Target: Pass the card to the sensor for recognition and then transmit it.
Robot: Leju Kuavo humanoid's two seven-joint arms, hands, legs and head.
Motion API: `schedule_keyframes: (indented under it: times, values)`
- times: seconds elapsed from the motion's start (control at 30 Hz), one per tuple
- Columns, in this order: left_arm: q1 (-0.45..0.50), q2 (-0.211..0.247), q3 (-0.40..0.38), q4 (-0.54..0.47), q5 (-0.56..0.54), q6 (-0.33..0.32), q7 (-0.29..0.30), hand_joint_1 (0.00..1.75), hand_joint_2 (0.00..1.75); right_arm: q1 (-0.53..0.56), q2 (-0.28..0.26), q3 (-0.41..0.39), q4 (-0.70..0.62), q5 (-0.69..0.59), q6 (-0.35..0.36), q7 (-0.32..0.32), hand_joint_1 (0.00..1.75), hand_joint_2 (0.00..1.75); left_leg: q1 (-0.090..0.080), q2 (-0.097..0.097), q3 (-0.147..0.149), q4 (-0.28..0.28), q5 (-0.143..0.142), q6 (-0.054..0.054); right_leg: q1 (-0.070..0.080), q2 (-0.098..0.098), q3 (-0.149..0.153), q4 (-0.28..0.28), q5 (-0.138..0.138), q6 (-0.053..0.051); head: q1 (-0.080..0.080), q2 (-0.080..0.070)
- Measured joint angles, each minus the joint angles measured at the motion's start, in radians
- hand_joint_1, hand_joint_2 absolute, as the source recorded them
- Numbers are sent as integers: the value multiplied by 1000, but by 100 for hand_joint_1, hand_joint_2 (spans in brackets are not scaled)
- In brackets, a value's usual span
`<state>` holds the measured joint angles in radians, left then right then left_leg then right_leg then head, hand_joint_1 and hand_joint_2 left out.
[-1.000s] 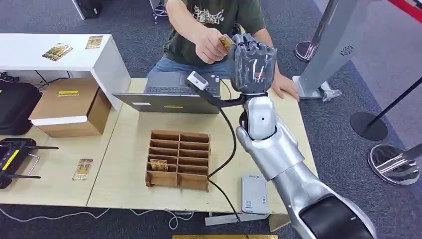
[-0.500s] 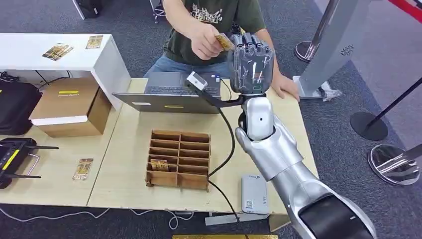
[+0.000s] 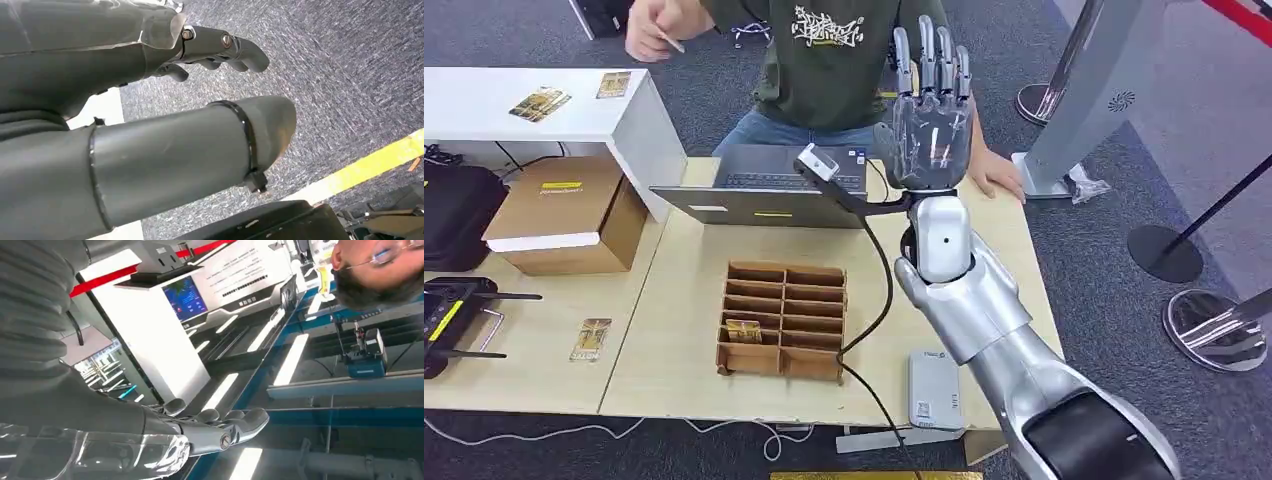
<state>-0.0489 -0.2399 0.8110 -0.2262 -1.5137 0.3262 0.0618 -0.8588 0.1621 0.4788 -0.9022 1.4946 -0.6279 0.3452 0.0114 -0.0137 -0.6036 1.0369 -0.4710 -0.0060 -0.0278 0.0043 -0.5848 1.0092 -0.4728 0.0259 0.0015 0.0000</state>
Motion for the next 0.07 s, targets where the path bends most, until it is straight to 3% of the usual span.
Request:
schedule_keyframes:
  times: [0.07]
  values:
    - [0, 0, 0, 0, 0, 1, 0, 0, 0, 0, 0, 1, 0, 0, 1, 1, 0, 175, 0, 0, 0, 0, 0, 0, 0, 0, 0, 0, 0, 0, 0, 0]
